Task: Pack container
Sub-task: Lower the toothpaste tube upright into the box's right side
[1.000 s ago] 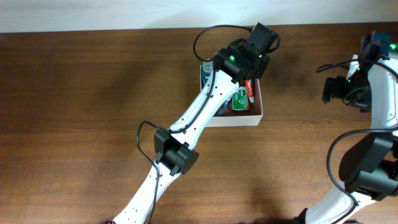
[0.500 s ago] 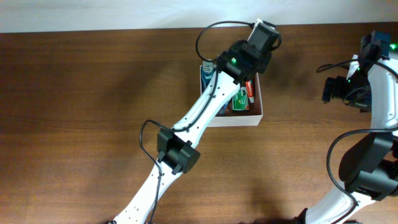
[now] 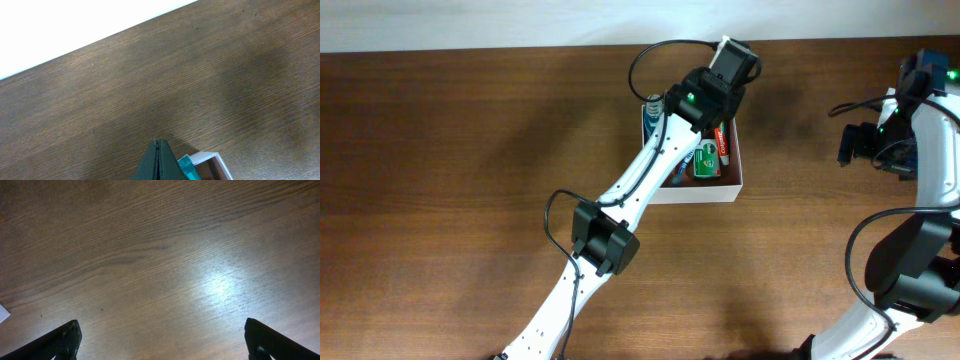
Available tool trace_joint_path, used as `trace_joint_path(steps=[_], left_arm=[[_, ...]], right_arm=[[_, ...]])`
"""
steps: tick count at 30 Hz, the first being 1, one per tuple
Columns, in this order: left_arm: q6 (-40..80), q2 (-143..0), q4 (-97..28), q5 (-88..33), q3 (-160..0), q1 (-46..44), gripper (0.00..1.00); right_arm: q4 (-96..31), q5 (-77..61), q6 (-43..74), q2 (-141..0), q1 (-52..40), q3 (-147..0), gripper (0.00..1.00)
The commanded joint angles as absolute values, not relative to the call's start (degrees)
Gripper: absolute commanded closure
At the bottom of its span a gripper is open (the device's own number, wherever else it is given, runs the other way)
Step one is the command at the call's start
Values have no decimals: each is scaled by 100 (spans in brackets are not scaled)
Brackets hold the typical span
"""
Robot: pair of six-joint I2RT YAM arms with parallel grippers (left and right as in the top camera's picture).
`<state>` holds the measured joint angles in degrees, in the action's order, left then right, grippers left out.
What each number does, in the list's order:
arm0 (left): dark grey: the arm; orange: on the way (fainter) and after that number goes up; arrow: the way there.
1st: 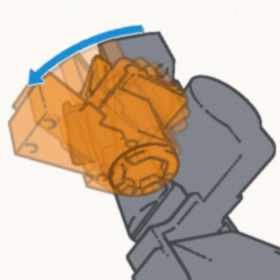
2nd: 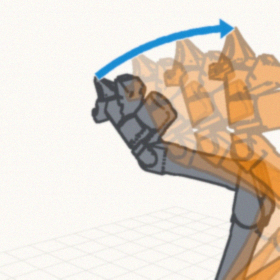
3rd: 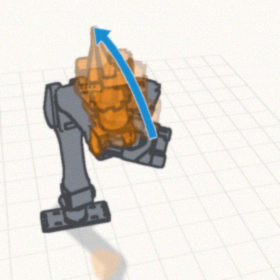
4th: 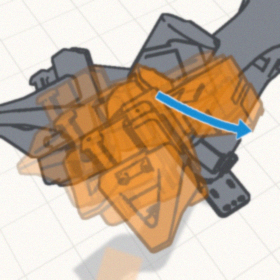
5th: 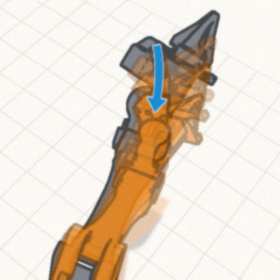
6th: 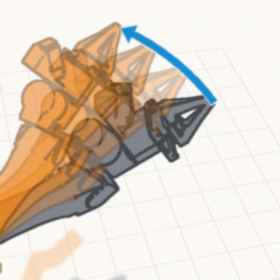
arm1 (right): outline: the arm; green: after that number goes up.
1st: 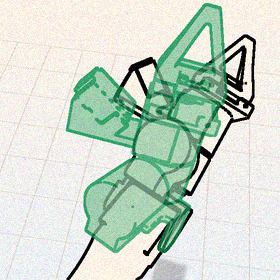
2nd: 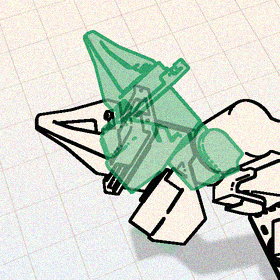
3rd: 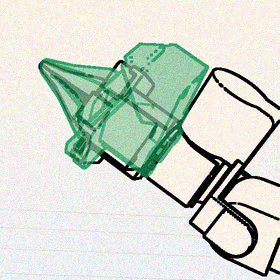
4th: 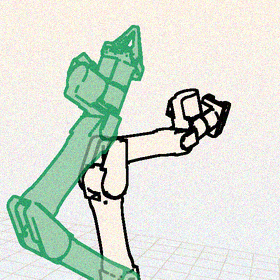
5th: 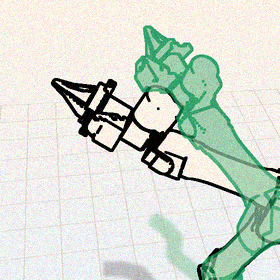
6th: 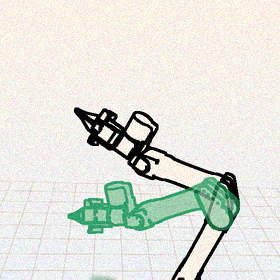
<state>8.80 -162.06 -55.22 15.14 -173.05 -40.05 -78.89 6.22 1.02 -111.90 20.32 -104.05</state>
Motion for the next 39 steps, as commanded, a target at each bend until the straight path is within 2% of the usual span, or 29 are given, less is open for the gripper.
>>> trace_joint_path(steps=[1, 14, 39], left_arm=[[847, -16232, -5535, 1592, -17351, -3990, 99], [847, -16232, -5798, 1577, -17351, -4007, 99], [847, -16232, -5236, 1295, -17353, -4226, 99]], right_arm=[[-7883, 714, 64, -11008, 2032, -10464, 1], [-7881, 714, 64, -11008, 2034, -10464, 1], [-7883, 714, 64, -11008, 2032, -10464, 2]])
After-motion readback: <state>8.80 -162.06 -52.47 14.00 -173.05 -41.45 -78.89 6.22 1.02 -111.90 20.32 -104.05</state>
